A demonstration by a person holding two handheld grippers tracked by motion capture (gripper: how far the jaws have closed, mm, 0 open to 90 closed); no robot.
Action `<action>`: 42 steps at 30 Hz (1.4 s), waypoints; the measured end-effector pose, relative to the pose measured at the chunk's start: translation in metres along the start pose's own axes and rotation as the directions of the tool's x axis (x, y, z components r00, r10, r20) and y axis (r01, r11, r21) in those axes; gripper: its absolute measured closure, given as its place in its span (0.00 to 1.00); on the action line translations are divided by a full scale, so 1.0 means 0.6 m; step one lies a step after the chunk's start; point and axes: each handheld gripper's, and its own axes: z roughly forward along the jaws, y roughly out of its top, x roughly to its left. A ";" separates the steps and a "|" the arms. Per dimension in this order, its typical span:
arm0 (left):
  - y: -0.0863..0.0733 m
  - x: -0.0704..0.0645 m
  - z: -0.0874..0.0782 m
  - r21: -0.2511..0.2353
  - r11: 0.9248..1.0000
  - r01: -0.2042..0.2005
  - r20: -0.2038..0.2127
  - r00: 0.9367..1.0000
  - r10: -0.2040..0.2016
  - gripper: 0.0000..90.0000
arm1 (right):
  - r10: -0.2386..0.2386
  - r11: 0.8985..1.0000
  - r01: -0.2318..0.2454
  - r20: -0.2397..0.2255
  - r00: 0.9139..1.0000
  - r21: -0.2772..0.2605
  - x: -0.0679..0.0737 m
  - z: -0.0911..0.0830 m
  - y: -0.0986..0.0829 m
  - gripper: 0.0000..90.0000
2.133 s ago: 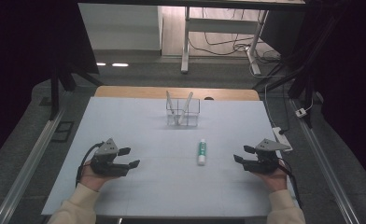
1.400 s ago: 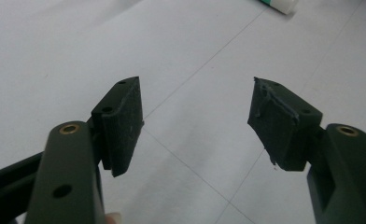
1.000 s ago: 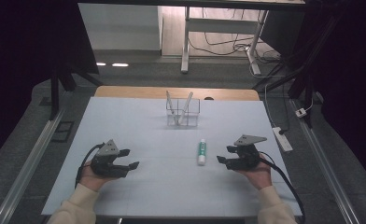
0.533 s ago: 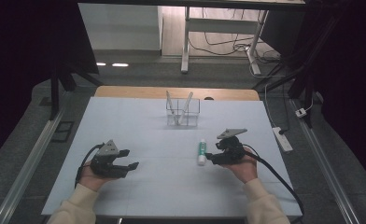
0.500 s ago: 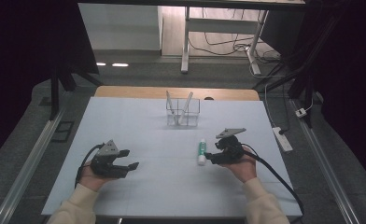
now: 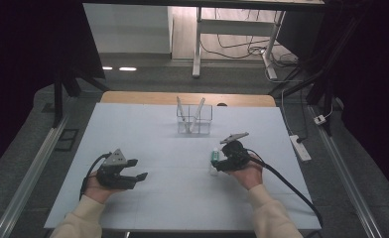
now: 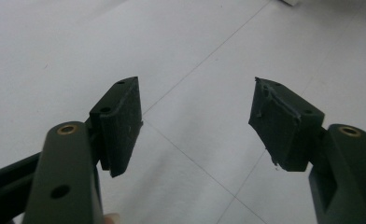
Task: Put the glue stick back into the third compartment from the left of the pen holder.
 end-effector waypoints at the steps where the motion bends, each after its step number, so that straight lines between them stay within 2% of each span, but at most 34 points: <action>1: 0.000 0.000 0.000 -0.001 1.000 -0.001 -0.003 1.000 0.001 0.38 | 0.002 1.000 -0.002 0.003 1.000 0.004 0.001 0.002 0.001 0.36; 4: 0.000 -0.002 -0.002 -0.012 1.000 -0.012 -0.012 1.000 0.011 0.38 | -0.006 1.000 0.006 0.017 1.000 0.007 0.004 0.007 0.002 0.36; 11: 0.000 -0.002 -0.002 -0.014 1.000 -0.010 -0.014 1.000 0.010 0.38 | 0.012 1.000 -0.012 0.024 1.000 0.026 0.006 0.018 0.002 0.36; 17: -0.001 -0.002 0.000 -0.010 1.000 -0.012 -0.014 1.000 0.012 0.38 | 0.023 0.999 -0.023 0.017 1.000 0.038 0.011 0.032 0.000 0.36; 21: -0.001 -0.001 0.000 -0.011 1.000 -0.011 -0.014 1.000 0.011 0.38 | 0.046 0.997 -0.047 0.010 0.999 0.053 0.012 0.039 -0.001 0.38; 27: -0.001 -0.003 -0.001 -0.024 0.999 -0.020 -0.028 0.999 0.020 0.38 | 0.054 0.994 -0.055 0.012 0.998 0.095 0.018 0.042 0.005 0.49; 31: -0.002 -0.002 -0.003 -0.030 0.999 -0.020 -0.033 0.999 0.019 0.38 | 0.043 0.990 -0.044 0.011 0.999 0.131 0.019 0.041 0.007 0.64; 33: -0.002 -0.001 -0.002 -0.033 0.999 -0.016 -0.033 0.999 0.015 0.38 | 0.018 0.990 -0.021 0.022 1.000 0.143 0.020 0.042 0.004 0.72; 38: -0.001 -0.002 -0.003 -0.033 0.999 -0.023 -0.036 0.999 0.021 0.38 | -0.005 0.991 0.003 0.020 1.000 0.137 0.020 0.041 0.003 0.72; 42: -0.002 -0.002 -0.003 -0.039 0.999 -0.020 -0.036 0.999 0.019 0.38 | -0.015 0.995 0.015 0.000 1.000 0.097 0.016 0.030 0.006 0.73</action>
